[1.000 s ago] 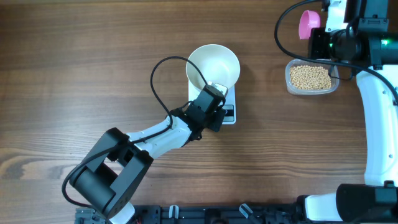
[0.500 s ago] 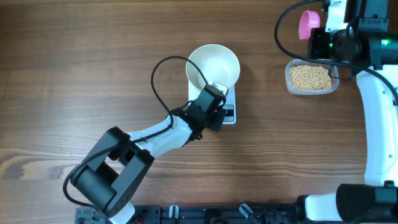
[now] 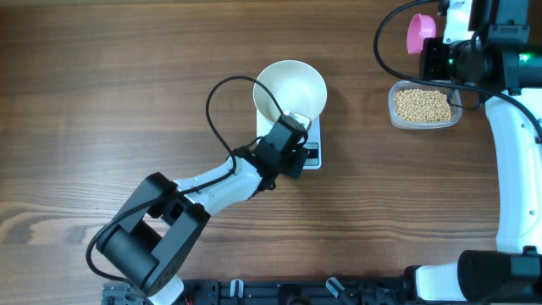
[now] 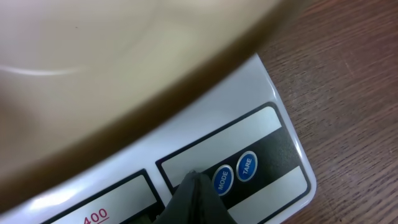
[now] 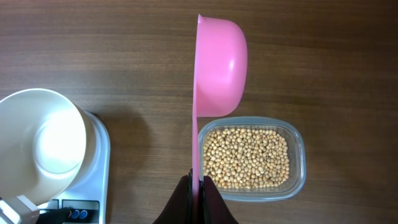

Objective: Scoop item into bowl and weigh 150g on scale

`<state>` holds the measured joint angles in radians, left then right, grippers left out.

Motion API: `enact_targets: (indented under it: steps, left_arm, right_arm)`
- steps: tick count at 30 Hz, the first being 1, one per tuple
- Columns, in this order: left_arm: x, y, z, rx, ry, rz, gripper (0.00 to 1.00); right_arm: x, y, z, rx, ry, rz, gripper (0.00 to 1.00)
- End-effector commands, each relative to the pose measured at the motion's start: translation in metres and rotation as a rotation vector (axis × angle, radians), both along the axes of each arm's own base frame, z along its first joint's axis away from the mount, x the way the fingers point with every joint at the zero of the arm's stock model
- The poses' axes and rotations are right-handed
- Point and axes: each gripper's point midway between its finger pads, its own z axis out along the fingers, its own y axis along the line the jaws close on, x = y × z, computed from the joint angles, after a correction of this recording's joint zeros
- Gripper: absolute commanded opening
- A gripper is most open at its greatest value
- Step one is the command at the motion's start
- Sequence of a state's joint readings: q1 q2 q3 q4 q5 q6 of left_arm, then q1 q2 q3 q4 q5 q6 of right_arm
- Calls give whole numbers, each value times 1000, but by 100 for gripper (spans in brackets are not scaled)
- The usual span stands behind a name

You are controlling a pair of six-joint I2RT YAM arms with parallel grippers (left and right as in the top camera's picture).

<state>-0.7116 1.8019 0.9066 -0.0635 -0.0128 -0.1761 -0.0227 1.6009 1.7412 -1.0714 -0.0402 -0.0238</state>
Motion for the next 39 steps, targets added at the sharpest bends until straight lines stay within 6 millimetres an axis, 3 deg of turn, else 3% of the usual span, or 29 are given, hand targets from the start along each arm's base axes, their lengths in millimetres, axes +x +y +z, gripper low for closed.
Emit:
enact_targets:
  steps: [1, 14, 39]
  left_arm:
    - [-15, 17, -35, 97, 73, -6, 4]
    - [-19, 21, -50, 121, 101, -6, 4]
    - [-19, 21, -49, 118, 104, 0, 4]
  right_arm:
    - [3, -2, -5, -15, 10, -7, 4]
    - [3, -2, -5, -16, 9, -6, 4]
    - [3, -2, -5, -16, 11, -6, 4]
